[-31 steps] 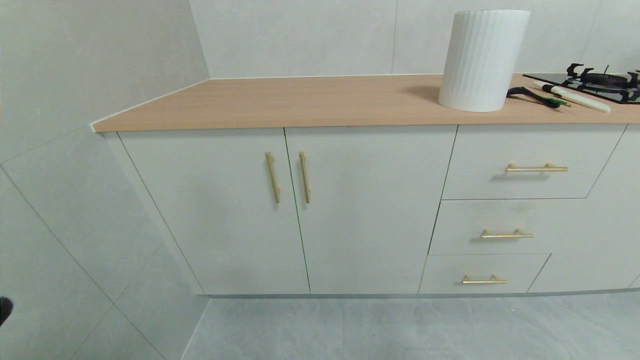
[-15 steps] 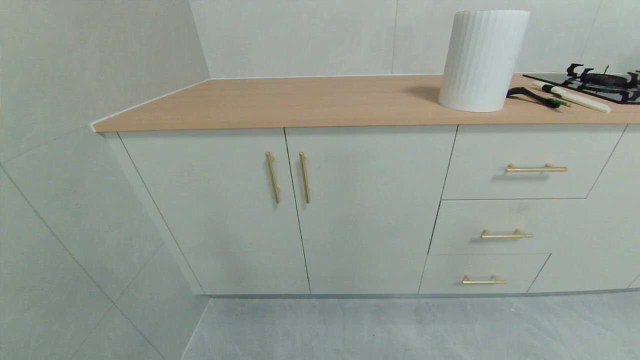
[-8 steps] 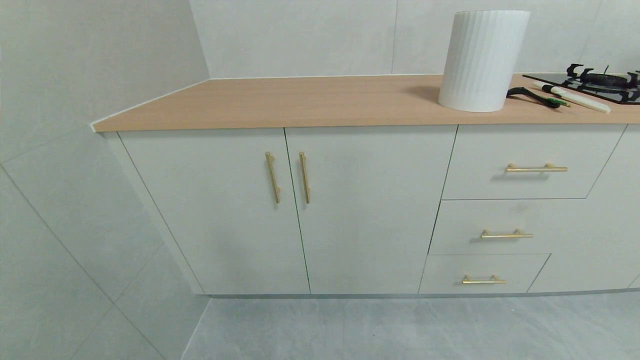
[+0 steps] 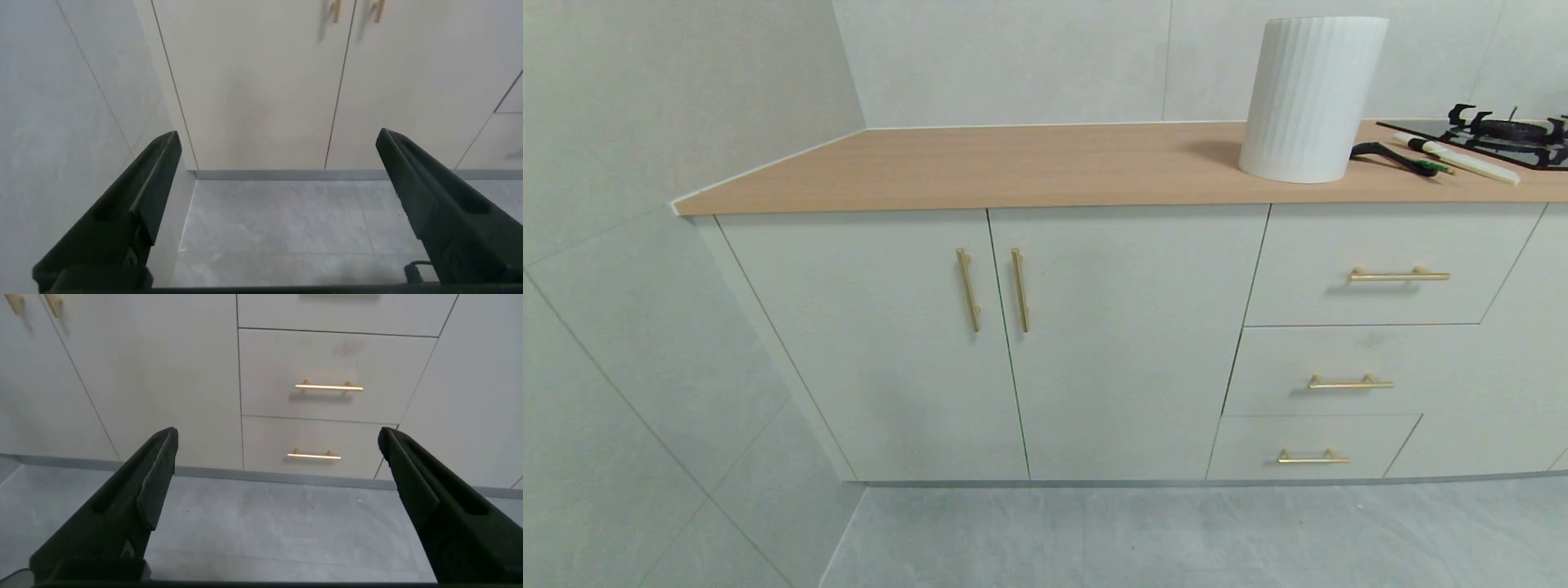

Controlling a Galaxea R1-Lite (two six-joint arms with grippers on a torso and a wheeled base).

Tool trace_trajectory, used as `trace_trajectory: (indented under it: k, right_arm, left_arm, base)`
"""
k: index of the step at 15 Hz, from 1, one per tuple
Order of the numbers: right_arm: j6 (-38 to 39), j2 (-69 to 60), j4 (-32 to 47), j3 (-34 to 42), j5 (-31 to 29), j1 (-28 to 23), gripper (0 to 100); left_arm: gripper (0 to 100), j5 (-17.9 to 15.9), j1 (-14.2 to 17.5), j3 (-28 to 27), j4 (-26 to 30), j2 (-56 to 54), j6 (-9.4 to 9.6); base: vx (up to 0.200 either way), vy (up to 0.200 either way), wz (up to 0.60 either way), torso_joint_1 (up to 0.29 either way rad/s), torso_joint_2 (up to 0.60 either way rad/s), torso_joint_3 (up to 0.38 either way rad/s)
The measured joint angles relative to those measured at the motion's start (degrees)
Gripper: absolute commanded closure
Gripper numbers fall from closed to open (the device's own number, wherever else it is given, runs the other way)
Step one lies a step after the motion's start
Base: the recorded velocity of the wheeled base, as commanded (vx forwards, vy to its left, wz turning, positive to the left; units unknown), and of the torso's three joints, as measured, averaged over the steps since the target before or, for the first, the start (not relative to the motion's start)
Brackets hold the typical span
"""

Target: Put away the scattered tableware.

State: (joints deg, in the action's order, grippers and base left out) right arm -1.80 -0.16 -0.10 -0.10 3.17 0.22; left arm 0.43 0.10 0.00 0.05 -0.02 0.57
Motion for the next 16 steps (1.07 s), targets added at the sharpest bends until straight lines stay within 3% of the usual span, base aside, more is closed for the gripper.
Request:
trace_trajectory:
  k: [6, 16]
  right_arm:
    - [0.3, 0.0, 0.1, 0.0, 0.0, 0.0, 0]
    - [0.7, 0.0, 0.1, 0.0, 0.0, 0.0, 0]
  left_arm:
    - [0, 0.0, 0.0, 0.0, 0.1, 0.0, -0.04]
    - [0, 0.0, 0.0, 0.0, 0.1, 0.0, -0.06]
  base:
    - [0.0, 0.0, 0.0, 0.0, 0.0, 0.0]
    - [0.0, -0.2, 0.0, 0.003, 0.0, 0.005]
